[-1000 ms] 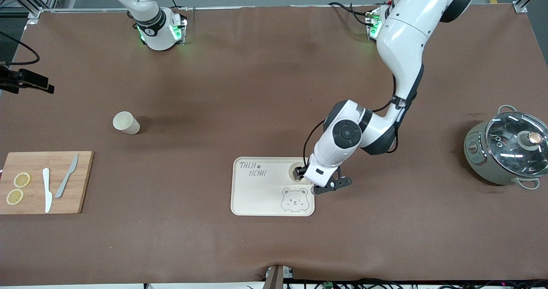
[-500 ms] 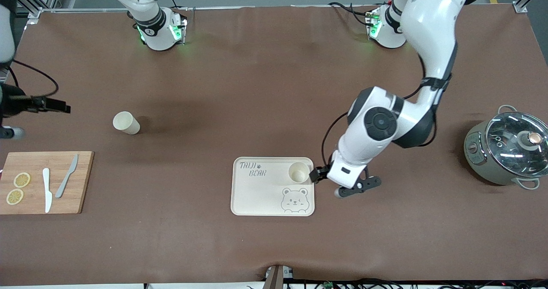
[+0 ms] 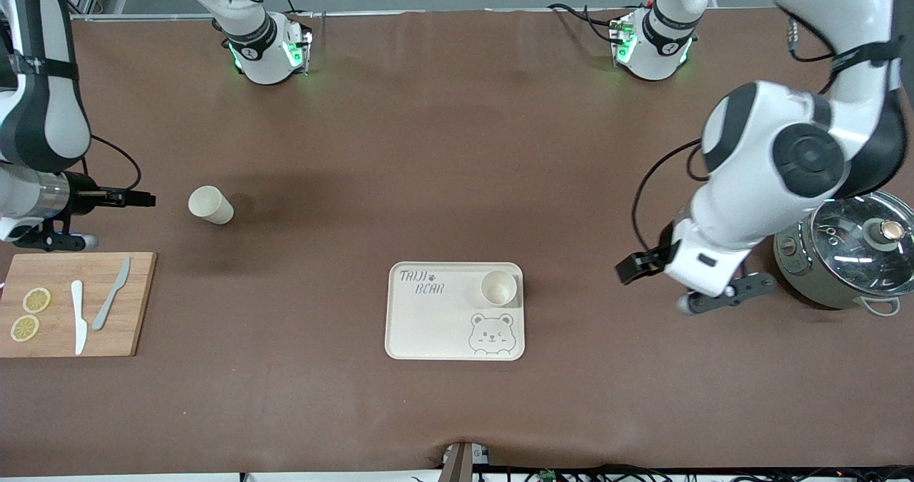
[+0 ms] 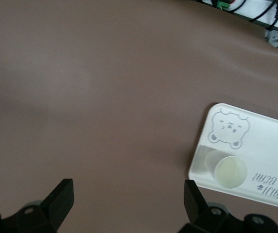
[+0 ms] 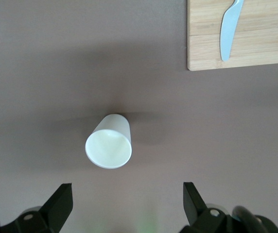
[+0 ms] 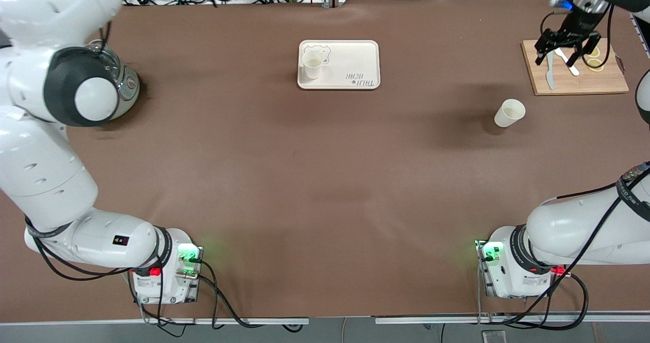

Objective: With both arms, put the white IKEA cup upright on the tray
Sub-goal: 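Withdraw the left gripper while the right gripper reaches the other cup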

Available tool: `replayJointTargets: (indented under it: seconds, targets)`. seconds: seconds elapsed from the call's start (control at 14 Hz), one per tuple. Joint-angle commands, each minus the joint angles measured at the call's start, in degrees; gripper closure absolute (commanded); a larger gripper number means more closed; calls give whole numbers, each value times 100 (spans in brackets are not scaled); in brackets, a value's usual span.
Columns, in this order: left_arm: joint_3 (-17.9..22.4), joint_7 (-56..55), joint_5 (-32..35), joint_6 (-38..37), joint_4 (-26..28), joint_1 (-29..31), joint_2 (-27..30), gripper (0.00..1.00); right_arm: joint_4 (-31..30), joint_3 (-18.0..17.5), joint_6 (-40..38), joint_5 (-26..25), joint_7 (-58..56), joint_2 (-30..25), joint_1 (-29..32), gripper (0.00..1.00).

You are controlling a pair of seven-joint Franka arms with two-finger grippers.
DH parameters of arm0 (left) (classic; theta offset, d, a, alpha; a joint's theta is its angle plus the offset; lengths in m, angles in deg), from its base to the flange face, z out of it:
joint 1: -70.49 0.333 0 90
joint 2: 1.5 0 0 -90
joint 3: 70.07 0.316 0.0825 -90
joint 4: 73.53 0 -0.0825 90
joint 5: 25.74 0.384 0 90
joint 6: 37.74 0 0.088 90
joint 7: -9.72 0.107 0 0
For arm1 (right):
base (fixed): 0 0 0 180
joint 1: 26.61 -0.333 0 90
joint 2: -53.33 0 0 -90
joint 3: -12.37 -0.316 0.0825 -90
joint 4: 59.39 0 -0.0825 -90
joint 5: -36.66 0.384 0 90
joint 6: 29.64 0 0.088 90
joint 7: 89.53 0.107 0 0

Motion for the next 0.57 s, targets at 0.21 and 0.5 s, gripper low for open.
replayJointTargets:
  seconds: [0.21,0.5]
  targets:
    - [-37,559,141,-712,178,803,917,0,-1563,-67,1286,150,-21,-554,103,0]
    - [-37,988,141,-1203,178,1199,1330,0,-2469,-67,2420,203,-22,-546,68,0]
